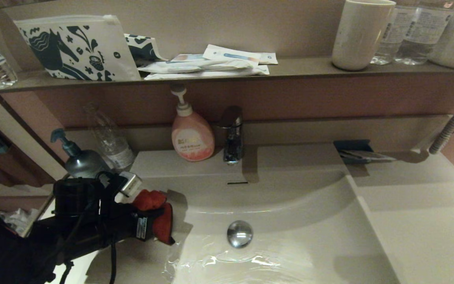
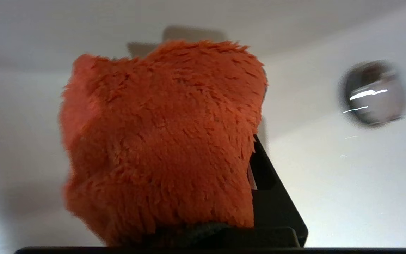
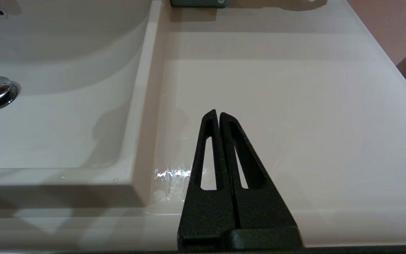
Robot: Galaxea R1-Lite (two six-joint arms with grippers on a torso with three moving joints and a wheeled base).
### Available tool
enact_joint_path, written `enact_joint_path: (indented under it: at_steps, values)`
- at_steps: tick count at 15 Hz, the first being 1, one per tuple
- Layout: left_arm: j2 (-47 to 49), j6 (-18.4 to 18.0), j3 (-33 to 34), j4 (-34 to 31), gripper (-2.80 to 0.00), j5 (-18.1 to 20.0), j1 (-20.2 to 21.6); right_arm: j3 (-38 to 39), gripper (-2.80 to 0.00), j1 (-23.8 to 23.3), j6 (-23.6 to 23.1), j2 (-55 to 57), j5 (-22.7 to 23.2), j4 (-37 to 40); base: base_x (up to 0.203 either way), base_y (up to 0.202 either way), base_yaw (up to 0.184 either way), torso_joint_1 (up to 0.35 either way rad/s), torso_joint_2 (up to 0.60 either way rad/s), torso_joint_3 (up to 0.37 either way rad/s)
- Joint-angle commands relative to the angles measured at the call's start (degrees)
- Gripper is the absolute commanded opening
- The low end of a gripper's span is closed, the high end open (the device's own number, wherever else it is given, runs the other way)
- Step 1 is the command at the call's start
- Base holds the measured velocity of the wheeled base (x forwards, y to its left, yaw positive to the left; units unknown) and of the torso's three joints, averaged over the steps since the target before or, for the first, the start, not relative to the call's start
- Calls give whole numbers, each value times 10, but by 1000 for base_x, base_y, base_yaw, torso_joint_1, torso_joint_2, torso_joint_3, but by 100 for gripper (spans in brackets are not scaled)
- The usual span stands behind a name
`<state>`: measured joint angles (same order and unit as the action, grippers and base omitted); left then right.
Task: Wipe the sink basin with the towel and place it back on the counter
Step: Wipe the sink
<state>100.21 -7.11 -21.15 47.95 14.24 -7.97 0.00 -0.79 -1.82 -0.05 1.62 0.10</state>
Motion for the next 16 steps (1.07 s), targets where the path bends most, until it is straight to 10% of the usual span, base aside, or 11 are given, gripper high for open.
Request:
enact_joint_path:
  at_steps: [1, 16]
  values:
    - [8, -24, -10, 0, -280, 0, 33, 0, -280, 0, 0, 0, 0, 1, 0, 0, 0, 0, 0, 0]
    - [24, -30, -26, 1, -280, 30, 64, 0, -280, 0, 0, 0, 0, 0, 0, 0, 0, 0, 0, 0]
